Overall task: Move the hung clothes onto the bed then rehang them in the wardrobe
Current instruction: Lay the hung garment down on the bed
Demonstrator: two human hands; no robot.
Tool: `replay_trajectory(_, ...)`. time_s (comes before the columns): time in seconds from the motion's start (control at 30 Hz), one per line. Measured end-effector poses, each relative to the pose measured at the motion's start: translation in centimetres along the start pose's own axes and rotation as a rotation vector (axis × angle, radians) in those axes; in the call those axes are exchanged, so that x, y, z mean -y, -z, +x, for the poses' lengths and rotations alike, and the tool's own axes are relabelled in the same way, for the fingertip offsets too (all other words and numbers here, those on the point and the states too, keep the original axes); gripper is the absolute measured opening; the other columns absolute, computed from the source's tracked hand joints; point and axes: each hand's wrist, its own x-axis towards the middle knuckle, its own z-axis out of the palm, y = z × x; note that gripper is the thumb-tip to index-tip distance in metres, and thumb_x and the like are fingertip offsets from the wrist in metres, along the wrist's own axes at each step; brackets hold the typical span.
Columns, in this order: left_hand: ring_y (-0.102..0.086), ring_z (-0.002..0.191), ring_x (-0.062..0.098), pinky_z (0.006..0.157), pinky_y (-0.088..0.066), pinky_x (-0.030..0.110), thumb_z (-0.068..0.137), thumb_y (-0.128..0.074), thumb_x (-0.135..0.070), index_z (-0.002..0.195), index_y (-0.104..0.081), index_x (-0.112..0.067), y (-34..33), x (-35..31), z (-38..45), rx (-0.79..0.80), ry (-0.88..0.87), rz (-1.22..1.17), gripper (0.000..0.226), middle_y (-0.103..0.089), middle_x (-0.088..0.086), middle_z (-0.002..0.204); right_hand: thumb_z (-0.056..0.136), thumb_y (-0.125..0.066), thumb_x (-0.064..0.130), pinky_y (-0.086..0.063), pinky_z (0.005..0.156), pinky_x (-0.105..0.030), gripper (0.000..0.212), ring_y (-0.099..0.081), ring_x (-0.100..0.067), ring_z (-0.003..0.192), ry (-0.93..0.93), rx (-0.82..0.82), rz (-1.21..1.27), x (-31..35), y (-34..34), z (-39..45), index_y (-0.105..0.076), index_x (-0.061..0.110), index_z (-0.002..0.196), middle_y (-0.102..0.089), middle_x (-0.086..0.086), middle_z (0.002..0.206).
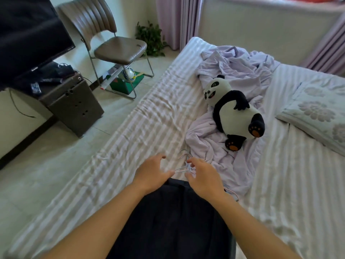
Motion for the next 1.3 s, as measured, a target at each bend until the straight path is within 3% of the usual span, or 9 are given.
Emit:
replay_trajectory(0.17,-0.054,0.114,0.01,0.092,-0.048,0.031,0.08,-0.068,-0.052,0.138,-0.046,-0.031,5.8,-0.1,-7.1,-0.031,-0.039,0.057,0.065,-0.051,-0.009,0.135,0.088,-0.062,0.039,-0.045,0.102,-0.036,0.056,-0.048,-0.014,0.128,0.083,0.092,-0.038,6.4,3.6,-4.8,-0.045,0.031,0.141,-0.052,0.009,0.14)
replay_trajectory(0.4,-0.04,0.136,0.01,0.105,-0.04,0.034,0.076,-0.063,-0.064,0.148,-0.033,-0.035,12.7,1.6,-19.7,-0.004,-0.05,0.223,0.083,-0.038,-0.014,0.152,0.092,-0.059,0.047,-0.041,0.1,-0.029,0.057,-0.047,-0.013,0.128,0.23,0.028,-0.096,16.0,9.0,-14.2,-0.041,0.033,0.144,-0.051,0.01,0.138)
replay_trajectory(0.83,-0.043,0.133,0.012,0.104,-0.041,0.035,0.08,-0.063,-0.064,0.147,-0.033,-0.037,24.2,4.5,-46.7,-0.226,-0.026,0.281,0.078,-0.042,-0.011,0.15,0.087,-0.064,0.051,-0.045,0.098,-0.034,0.057,-0.051,-0.012,0.123,0.452,0.017,-0.124,33.0,13.7,-33.9,-0.048,0.034,0.139,-0.054,0.008,0.137)
replay_trajectory(0.97,-0.041,0.135,0.013,0.107,-0.04,0.038,0.078,-0.062,-0.068,0.149,-0.029,-0.038,26.7,4.7,-53.0,-0.286,0.027,0.273,0.084,-0.039,-0.01,0.152,0.087,-0.066,0.048,-0.046,0.1,-0.035,0.058,-0.053,-0.013,0.122,0.533,0.029,-0.138,36.7,15.2,-38.0,-0.049,0.03,0.139,-0.056,0.006,0.137)
replay_trajectory(1.17,-0.048,0.126,0.015,0.099,-0.045,0.034,0.081,-0.066,-0.06,0.149,-0.031,-0.034,28.7,3.3,-61.3,-0.458,0.117,0.228,0.081,-0.047,-0.004,0.144,0.087,-0.068,0.045,-0.046,0.091,-0.029,0.059,-0.056,-0.01,0.114,0.725,0.059,-0.201,41.3,17.3,-42.5,-0.049,0.028,0.14,-0.058,0.006,0.132)
replay_trajectory(1.3,-0.046,0.131,0.018,0.101,-0.043,0.034,0.082,-0.066,-0.06,0.149,-0.032,-0.032,28.4,2.5,-66.5,-0.568,0.225,0.227,0.081,-0.041,-0.003,0.15,0.086,-0.068,0.048,-0.046,0.101,-0.036,0.066,-0.053,-0.016,0.124,0.873,0.11,-0.251,43.5,18.2,-45.1,-0.043,0.029,0.144,-0.053,0.003,0.142)
